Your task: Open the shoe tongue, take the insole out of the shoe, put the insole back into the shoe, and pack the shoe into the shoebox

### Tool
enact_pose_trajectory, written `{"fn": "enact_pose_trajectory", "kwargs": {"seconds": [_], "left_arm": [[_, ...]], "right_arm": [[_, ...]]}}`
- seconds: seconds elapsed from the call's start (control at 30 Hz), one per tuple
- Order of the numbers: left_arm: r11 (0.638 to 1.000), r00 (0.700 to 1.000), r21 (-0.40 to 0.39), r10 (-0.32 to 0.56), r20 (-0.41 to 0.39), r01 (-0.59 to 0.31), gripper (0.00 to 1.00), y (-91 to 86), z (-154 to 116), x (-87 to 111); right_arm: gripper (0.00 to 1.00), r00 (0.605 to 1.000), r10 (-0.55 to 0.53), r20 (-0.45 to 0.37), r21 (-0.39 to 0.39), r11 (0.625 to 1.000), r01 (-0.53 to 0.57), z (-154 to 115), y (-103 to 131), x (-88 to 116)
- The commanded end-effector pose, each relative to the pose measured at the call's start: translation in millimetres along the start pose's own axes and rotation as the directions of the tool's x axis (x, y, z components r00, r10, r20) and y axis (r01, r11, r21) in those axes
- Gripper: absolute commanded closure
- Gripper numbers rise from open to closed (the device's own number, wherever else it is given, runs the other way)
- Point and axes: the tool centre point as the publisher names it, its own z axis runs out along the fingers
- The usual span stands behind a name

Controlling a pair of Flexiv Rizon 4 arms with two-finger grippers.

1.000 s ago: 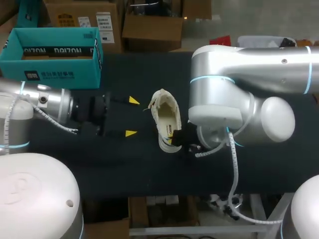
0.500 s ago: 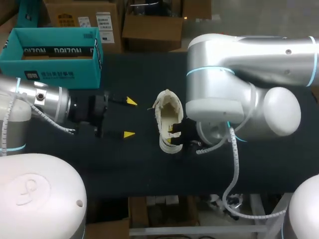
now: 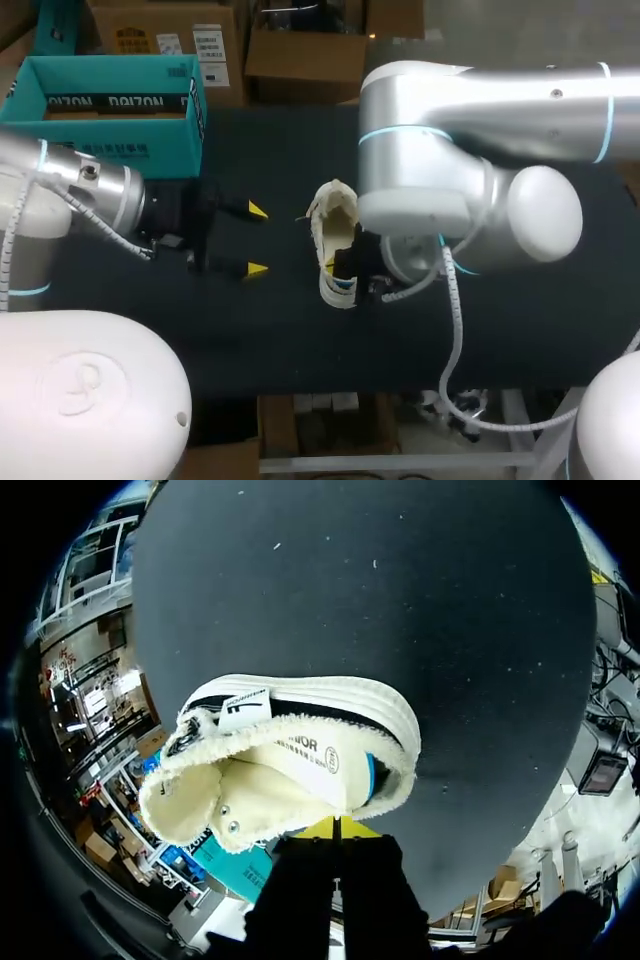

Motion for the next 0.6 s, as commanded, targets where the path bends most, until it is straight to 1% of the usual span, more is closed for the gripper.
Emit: {"fn": "enact_pose_trajectory", "kwargs": {"seconds": [0.03,0.33,0.37,0.4,0.43,0.47,0.5,0.53,0.57,0.6], "left_arm": [[0.974,0.987,-0.161,-0.159,0.032,0.162,0.00,-5.2,0.5,-4.1],[0.974,0.987,-0.161,-0.159,0.032,0.162,0.00,-5.2,0.5,-4.1],[0.966,0.981,-0.175,-0.188,0.039,0.192,0.00,-5.6,2.0,-5.6],[0.951,0.970,-0.193,-0.230,0.076,0.241,0.00,-5.6,2.8,-8.6],[0.929,0.953,-0.221,-0.272,0.136,0.297,0.00,-4.4,2.6,-12.8],[0.905,0.932,-0.236,-0.320,0.170,0.354,0.00,-3.9,2.8,-16.1],[0.871,0.902,-0.251,-0.373,0.218,0.421,0.00,-3.5,1.8,-18.3],[0.836,0.865,-0.252,-0.424,0.266,0.488,0.00,-3.2,0.5,-20.5],[0.798,0.824,-0.250,-0.463,0.327,0.548,0.00,-3.1,-0.4,-19.3],[0.770,0.790,-0.241,-0.490,0.369,0.590,0.00,-1.3,-2.9,-23.6]], "right_arm": [[1.00,0.999,0.006,0.036,0.017,1.000,-0.007,13.2,10.5,4.4],[1.00,0.998,0.036,0.059,0.009,0.999,-0.037,23.9,24.3,1.3],[1.00,0.997,0.038,0.062,0.009,0.999,-0.038,25.2,24.9,1.1],[1.00,0.996,0.044,0.076,-0.005,0.999,-0.044,28.3,26.5,0.3],[1.00,0.996,0.046,0.079,-0.009,0.999,-0.046,30.3,27.5,-0.4],[1.00,0.996,0.046,0.080,-0.007,0.999,-0.046,31.5,28.3,-1.1],[1.00,0.995,0.055,0.088,-0.023,0.998,-0.053,33.9,29.6,-2.4],[1.00,0.994,0.057,0.090,-0.024,0.998,-0.055,35.6,30.8,-3.3],[1.00,0.994,0.058,0.091,-0.023,0.998,-0.056,37.0,31.4,-4.2],[1.00,0.994,0.060,0.091,-0.020,0.998,-0.059,37.4,31.7,-4.5]]}}
